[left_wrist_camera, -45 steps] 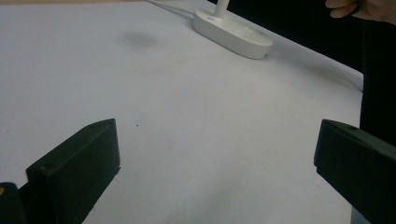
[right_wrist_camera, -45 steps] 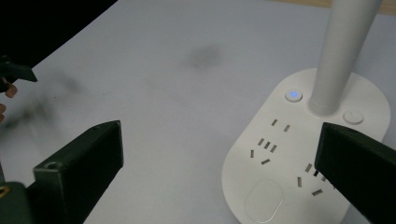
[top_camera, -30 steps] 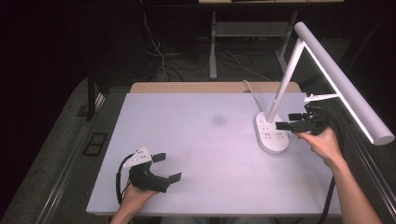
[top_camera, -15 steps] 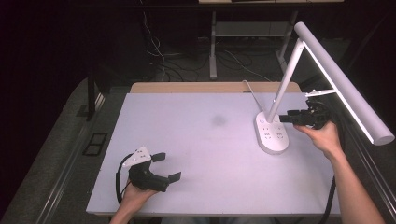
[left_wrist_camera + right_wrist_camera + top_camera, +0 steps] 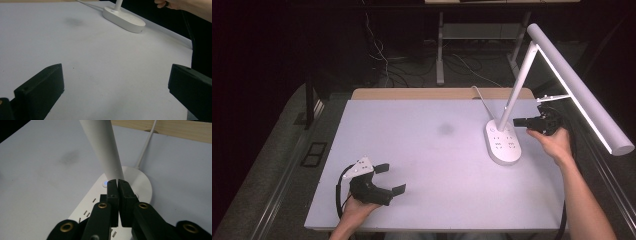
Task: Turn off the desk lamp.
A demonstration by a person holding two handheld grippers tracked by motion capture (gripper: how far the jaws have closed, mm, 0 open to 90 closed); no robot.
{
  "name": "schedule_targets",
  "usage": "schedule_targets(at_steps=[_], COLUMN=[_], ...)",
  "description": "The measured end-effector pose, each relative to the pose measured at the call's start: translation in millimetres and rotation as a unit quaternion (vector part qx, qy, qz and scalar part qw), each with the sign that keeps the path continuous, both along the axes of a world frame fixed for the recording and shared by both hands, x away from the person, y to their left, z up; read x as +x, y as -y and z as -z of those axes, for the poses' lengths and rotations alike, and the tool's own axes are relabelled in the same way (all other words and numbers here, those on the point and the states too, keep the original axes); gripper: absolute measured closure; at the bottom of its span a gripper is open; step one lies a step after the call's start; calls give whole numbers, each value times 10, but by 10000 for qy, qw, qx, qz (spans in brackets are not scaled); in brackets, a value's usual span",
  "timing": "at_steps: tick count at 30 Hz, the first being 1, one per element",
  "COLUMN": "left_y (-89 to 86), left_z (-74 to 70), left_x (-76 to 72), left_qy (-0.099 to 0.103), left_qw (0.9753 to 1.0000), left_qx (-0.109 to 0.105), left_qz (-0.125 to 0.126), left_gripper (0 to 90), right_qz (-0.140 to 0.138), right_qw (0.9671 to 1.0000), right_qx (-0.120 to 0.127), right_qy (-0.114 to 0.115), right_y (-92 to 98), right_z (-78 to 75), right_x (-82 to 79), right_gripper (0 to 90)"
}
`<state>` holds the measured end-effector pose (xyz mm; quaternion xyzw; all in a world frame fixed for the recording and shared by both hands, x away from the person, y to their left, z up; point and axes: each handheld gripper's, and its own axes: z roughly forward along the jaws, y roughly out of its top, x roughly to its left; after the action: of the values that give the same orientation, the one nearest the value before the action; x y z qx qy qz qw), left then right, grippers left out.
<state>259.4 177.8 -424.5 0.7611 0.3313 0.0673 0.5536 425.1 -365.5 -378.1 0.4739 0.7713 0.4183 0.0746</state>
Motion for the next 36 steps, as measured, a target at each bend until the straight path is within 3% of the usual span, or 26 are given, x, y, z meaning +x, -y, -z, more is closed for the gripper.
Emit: schedule_targets(at_steps=[17, 30, 36], left_y=[3, -1, -3], left_z=[2, 0, 2], left_x=[5, -3, 0], left_qy=[-6, 12, 9], left_qw=[10000, 10000, 10000], left_qx=[21, 35, 34], left_qz=[15, 14, 3], left_gripper=[0, 0, 0], right_qz=[276, 317, 387], right_qw=[9992, 9980, 9977], right_qx=[93, -25, -98], right_qy=[-275, -537, -541], right_y=[19, -67, -77], right_z=[184, 349, 416], right_x=[153, 257, 292], right_gripper=[900, 900, 900])
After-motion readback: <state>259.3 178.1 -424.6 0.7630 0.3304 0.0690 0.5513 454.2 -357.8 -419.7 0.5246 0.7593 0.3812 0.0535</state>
